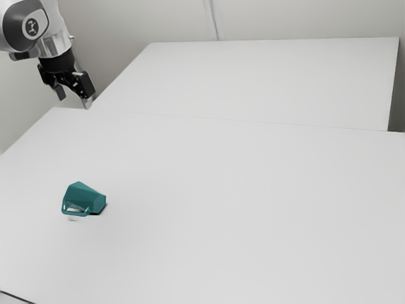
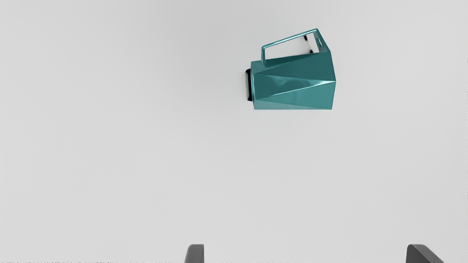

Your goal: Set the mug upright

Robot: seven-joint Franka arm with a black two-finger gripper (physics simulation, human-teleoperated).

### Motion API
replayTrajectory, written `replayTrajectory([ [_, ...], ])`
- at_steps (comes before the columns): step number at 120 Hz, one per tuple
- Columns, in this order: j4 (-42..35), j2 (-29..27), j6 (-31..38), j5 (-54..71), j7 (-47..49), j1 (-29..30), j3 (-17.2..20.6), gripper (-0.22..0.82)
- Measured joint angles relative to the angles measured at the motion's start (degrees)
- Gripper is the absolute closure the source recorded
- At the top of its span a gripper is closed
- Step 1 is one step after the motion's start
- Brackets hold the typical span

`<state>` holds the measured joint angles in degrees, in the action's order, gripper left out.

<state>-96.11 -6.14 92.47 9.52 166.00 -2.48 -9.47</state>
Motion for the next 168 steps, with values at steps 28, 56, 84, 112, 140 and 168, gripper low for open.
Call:
replayTrajectory([
  [28, -4.07, -2.99, 0.49, -0.04, 0.0, 0.4, 0.06, 0.0],
  [56, -10.69, -8.25, -0.29, -3.32, 0.0, 7.07, 0.35, 0.0],
  [84, -17.11, -6.46, 0.02, -18.56, 0.0, 22.23, 0.38, 0.0],
  [112, -18.7, 3.22, 2.52, -26.97, 0.0, 31.17, 0.41, 0.0],
  [140, -17.94, 10.51, 7.2, -32.06, 0.0, 35.62, 0.39, 0.0],
  [168, -13.83, 17.53, 12.35, -35.07, 0.0, 34.88, 0.34, 0.0],
])
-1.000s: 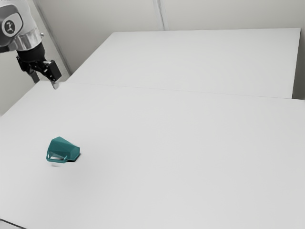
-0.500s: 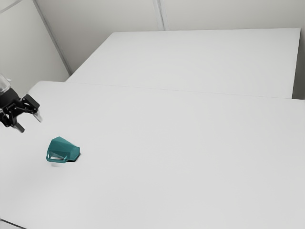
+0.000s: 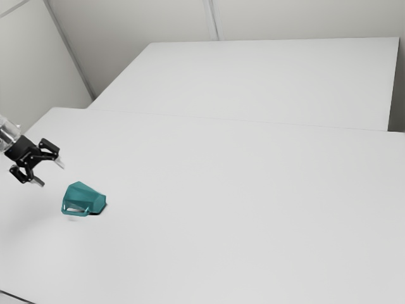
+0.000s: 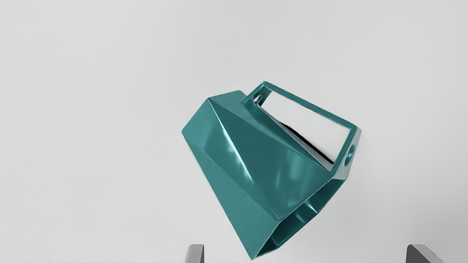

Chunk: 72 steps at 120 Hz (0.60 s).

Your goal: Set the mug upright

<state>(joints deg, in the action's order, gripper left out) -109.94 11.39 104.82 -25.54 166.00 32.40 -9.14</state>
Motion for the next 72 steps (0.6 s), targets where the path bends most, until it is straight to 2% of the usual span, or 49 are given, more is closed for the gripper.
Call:
replayTrajectory([
  [32, 0.23, 5.24, 5.05, -4.78, 0.0, -0.33, 0.0, 0.0],
  [72, -2.0, 6.19, 5.42, -10.99, 0.0, -0.66, 0.24, 0.0],
])
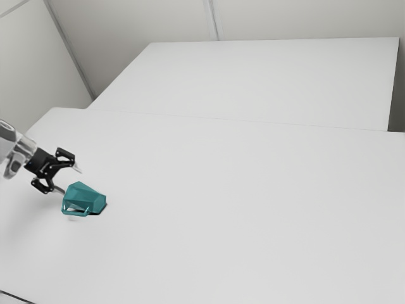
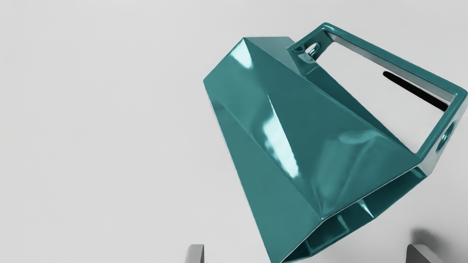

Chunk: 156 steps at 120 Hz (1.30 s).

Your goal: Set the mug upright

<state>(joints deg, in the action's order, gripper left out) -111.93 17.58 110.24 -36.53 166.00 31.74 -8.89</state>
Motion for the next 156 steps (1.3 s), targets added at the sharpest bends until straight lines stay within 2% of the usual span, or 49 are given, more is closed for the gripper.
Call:
replayTrajectory([
  [53, -2.06, 0.21, -4.64, -2.27, 0.0, -0.23, 1.07, 0.0],
  [59, -2.07, 0.17, -4.76, -2.14, 0.0, -0.29, 1.12, 0.08],
  [77, -1.89, -0.04, -4.71, -1.45, 0.0, -0.64, 1.15, 0.46],
  [93, -1.03, -0.7, -4.64, -1.3, 0.0, -1.01, 2.3, 0.64],
  [114, -0.7, -2.42, -4.52, -1.21, 0.0, -1.17, 4.83, 0.73],
  [138, -0.91, -4.36, -4.26, -0.57, 0.0, -2.24, 6.79, 0.76],
  [156, -1.8, -8.99, -3.23, 4.28, -0.01, -6.91, 6.93, 0.77],
])
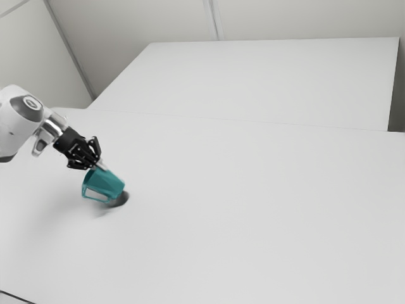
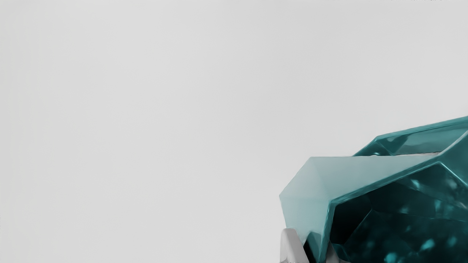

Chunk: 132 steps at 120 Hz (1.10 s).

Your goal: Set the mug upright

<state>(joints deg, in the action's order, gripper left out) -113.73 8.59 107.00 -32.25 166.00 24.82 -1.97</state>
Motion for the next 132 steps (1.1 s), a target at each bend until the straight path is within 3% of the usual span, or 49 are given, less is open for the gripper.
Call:
replayTrajectory([
  [37, -6.79, -8.07, 7.67, 19.55, -0.01, -12.05, 2.45, 0.78],
  [75, -10.37, -10.68, 15.71, 30.19, -0.02, -24.47, 6.6, 0.78],
  [89, -11.42, -10.81, 16.76, 31.01, -0.01, -24.24, 7.24, 0.78],
  [117, -12.27, -10.26, 17.69, 36.85, -0.02, -16.51, 9.87, 0.78],
  [132, -12.38, -10.1, 17.89, 37.94, -0.02, -15.51, 11.31, 0.78],
])
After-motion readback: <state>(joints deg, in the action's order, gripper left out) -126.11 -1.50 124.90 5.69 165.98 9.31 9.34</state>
